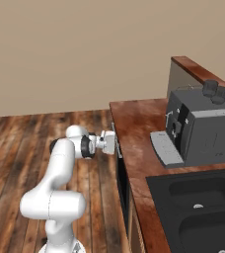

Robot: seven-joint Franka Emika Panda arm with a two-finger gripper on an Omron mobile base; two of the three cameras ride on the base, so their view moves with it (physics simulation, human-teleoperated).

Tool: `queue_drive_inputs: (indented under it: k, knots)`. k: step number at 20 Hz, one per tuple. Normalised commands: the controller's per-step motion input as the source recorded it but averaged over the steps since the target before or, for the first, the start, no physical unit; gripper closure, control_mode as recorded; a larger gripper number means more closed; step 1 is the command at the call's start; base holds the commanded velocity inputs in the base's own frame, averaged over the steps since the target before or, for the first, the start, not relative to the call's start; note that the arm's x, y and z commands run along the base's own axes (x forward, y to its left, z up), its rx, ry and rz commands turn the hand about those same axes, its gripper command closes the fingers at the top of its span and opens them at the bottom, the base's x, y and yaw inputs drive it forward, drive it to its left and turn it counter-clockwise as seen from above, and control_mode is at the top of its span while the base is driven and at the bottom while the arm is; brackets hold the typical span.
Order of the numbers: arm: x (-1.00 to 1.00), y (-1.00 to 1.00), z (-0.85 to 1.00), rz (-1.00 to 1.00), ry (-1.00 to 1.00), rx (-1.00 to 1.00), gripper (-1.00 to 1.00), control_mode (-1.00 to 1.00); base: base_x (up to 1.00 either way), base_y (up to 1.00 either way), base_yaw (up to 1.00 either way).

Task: Open the dishwasher door and pull out the top rack.

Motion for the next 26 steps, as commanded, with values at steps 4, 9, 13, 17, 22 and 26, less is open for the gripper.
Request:
queue_drive_inputs:
  k: [4,9,13,17,22,26]
  knots:
    - [-0.25,0.27,-0.21,0.00,0.02,0.01,1.00,-1.00,0.00,0.00,0.00]
    - [-0.38,0.54,-0.18,-0.02,0.00,0.02,1.00,-1.00,0.00,0.00,0.00]
    - [-0.38,0.71,-0.16,-0.03,0.00,0.02,1.00,-1.00,0.00,0.00,0.00]
    - [-0.37,0.78,-0.16,-0.03,0.00,0.00,1.00,-1.00,0.00,0.00,0.00]
    - [-0.35,0.82,-0.20,-0.03,0.00,0.00,1.00,-1.00,0.00,0.00,0.00]
    - [-0.31,0.81,-0.22,-0.03,0.00,0.00,1.00,-1.00,0.00,0.00,0.00]
